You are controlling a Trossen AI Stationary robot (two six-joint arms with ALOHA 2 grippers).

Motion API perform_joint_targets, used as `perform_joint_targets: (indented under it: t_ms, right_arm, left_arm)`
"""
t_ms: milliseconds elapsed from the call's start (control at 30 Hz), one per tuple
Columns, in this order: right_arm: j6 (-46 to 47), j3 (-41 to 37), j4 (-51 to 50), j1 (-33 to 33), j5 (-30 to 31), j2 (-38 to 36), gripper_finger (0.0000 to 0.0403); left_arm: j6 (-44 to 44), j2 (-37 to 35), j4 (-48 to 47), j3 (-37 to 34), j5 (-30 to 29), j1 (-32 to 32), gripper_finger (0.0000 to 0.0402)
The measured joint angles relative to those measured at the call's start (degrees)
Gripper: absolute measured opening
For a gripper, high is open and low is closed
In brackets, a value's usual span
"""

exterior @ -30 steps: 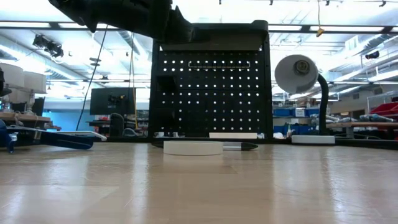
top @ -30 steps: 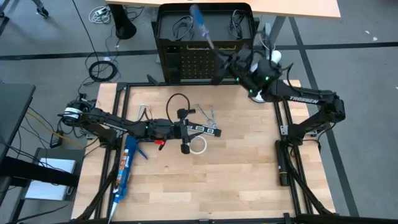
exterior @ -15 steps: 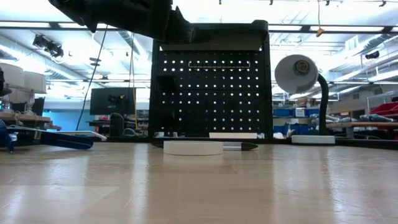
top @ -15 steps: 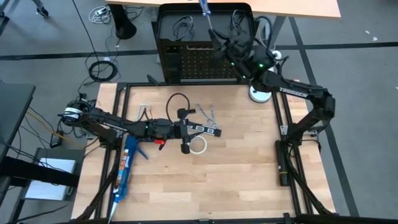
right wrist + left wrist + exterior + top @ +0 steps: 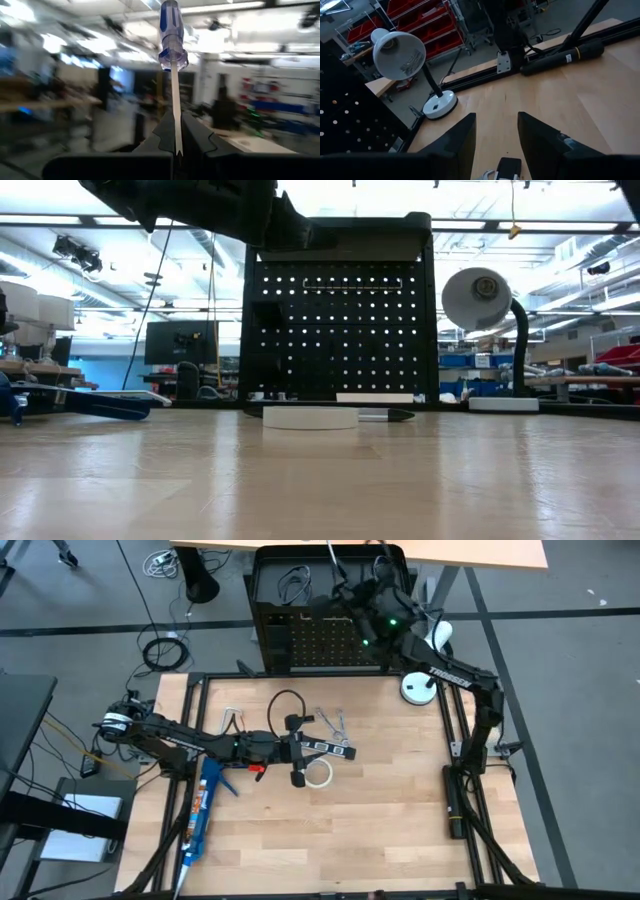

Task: Hang tools onto peg board
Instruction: Put the blue screwdriver on top of the pegboard

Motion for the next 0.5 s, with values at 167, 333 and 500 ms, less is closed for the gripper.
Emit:
perform_joint_targets:
  t_ms: [167,333,500]
  right_arm:
    - [-0.54,6.48,-9.28,-0.48,4.8,4.13,0.0021]
    - [0.58,10.05,-16.96,-1.68,7.6,5.85,0.002]
    - [4.83,10.14,-22.66,-2.6,7.82,5.22,0.002]
  left_arm:
    - [0.0,0.0,-0.02,0.0,-0.02,0.0,0.0152]
    - [0.0,0.0,-0.32,0.0,-0.02,0.0,0.0152]
    - [0.0,0.0,-0.83,0.0,-0.16,0.0,0.0152]
